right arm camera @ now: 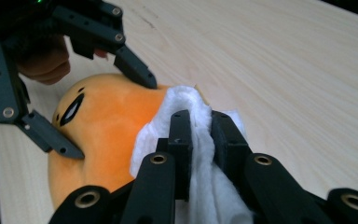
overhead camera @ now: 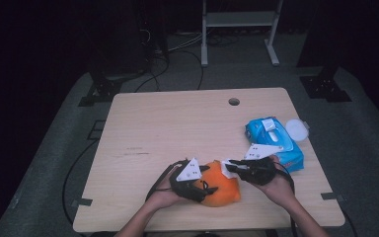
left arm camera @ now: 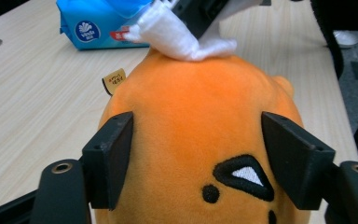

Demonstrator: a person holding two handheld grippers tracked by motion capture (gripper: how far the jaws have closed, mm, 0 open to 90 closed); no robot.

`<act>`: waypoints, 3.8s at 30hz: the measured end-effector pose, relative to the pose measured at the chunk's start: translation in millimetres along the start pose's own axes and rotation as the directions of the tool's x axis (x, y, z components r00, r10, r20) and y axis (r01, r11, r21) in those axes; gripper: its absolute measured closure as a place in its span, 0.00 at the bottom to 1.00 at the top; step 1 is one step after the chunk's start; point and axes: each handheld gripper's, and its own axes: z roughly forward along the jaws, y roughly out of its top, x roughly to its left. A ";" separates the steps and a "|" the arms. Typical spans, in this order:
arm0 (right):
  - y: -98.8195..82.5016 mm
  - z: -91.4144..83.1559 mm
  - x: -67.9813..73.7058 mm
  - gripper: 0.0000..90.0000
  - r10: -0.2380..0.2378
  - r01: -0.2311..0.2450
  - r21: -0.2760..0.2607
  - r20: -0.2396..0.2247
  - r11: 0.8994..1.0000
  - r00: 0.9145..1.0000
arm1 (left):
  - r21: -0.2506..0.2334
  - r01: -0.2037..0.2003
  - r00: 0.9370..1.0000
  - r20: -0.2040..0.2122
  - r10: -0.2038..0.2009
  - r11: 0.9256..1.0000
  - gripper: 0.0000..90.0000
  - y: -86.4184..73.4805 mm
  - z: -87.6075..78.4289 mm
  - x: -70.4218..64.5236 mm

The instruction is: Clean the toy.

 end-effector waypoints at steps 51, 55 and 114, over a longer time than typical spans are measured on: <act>-10.3 -14.7 22.4 0.87 -0.169 0.170 0.013 -0.025 0.985 0.985 | 0.054 0.297 0.939 0.167 -0.302 0.953 0.14 -6.4 4.0 21.8; -8.6 -17.8 16.2 0.87 -0.136 0.136 -0.006 0.005 0.991 0.991 | -0.060 0.170 0.984 0.058 -0.167 0.984 0.37 2.2 -4.7 12.9; 2.0 -28.8 21.0 0.88 -0.166 0.167 -0.002 0.094 0.986 0.982 | -0.040 0.068 0.998 0.006 -0.068 0.997 0.25 -6.5 1.5 5.0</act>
